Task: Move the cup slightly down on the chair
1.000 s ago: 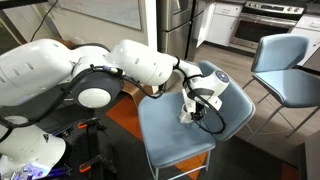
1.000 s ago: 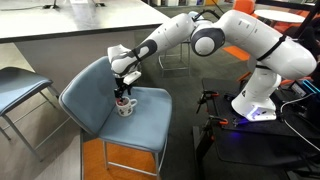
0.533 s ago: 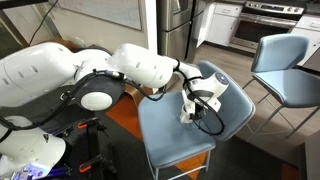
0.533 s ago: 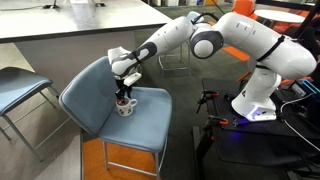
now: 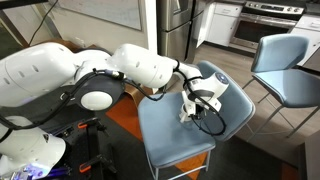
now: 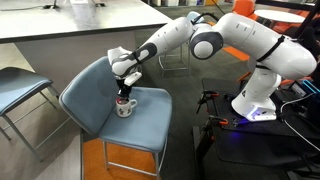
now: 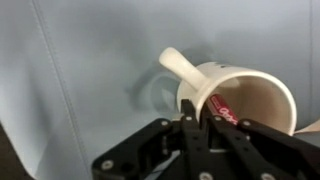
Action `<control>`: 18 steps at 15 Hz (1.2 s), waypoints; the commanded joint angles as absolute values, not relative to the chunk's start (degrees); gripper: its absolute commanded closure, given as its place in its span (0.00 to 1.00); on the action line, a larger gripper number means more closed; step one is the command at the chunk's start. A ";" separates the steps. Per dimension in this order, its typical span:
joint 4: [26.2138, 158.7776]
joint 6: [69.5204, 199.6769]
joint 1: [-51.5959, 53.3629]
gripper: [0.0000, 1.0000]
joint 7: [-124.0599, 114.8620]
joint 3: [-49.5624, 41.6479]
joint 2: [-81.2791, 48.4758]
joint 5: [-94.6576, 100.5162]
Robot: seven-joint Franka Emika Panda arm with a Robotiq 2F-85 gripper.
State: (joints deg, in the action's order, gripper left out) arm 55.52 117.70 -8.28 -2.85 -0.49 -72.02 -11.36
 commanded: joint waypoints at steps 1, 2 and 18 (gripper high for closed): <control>55.66 115.13 -6.82 0.98 -5.27 -2.06 -70.99 -10.06; 56.46 115.54 -6.57 0.98 -5.03 -2.30 -70.44 -9.99; 88.74 127.26 3.91 0.98 -17.06 -7.39 -51.10 -4.51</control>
State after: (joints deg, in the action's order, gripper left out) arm 78.31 122.10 2.94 -13.66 -7.16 -57.55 -5.58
